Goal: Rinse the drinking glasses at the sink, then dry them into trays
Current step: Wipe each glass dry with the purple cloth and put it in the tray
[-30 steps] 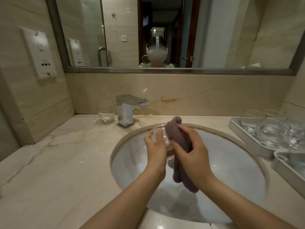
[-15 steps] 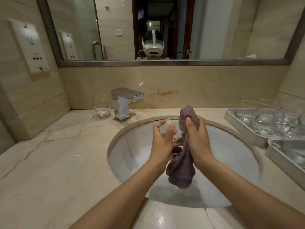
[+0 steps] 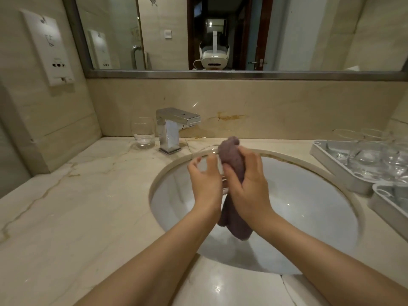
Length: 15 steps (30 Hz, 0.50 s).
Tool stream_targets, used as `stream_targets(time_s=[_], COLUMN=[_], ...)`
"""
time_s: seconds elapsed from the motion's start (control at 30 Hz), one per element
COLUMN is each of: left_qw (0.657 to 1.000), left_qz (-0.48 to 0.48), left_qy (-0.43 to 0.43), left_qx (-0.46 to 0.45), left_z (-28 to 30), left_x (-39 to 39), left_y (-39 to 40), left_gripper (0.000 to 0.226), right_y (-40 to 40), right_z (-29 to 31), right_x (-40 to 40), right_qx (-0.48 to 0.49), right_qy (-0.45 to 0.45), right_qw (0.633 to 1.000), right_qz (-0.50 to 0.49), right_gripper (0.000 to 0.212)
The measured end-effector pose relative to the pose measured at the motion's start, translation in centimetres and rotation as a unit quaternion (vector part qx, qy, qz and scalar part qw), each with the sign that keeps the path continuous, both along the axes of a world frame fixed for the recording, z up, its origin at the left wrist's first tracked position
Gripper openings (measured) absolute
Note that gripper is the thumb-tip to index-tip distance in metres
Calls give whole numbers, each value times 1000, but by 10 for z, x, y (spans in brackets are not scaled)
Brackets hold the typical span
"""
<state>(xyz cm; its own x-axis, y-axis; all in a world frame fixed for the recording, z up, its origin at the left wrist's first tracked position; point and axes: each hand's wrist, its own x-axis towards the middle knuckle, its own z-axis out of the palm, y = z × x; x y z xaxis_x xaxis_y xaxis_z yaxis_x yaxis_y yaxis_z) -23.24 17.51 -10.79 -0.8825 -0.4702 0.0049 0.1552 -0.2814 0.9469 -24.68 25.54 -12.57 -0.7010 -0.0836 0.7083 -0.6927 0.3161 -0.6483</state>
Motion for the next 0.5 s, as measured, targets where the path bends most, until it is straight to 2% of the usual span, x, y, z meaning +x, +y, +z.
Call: stream_targets(time_s=[0.07,0.13,0.23,0.37,0.43,0.5], left_qw=[998,994,983,972,970,975], left_qz=[-14,-48,-98,-161,-161,-134], left_qy=[14,33,43,9,-16,-18], left_qx=[-51,-92,-148,-168,-180,-178], left_z=[1,-4,-4,3,3,3], left_x=[6,6,8,9,8,7], left_y=[7,13,19,15,10,6], left_gripper=[38,41,50,73,83,78], right_y=[2,11,24,27,26,25], right_z=[8,14,18,18,20,21], right_x=[-5,-8,-11,-12,-10,-7], right_qx=[-84,-180,-273,-257,-248,-214], right_qy=[-66,-160,-251,-247,-241,-225], right_qw=[994,970,927,934,938,950], right_qz=[0,32,59,19,20,20], right_gripper=[23,5,8,8,8,14])
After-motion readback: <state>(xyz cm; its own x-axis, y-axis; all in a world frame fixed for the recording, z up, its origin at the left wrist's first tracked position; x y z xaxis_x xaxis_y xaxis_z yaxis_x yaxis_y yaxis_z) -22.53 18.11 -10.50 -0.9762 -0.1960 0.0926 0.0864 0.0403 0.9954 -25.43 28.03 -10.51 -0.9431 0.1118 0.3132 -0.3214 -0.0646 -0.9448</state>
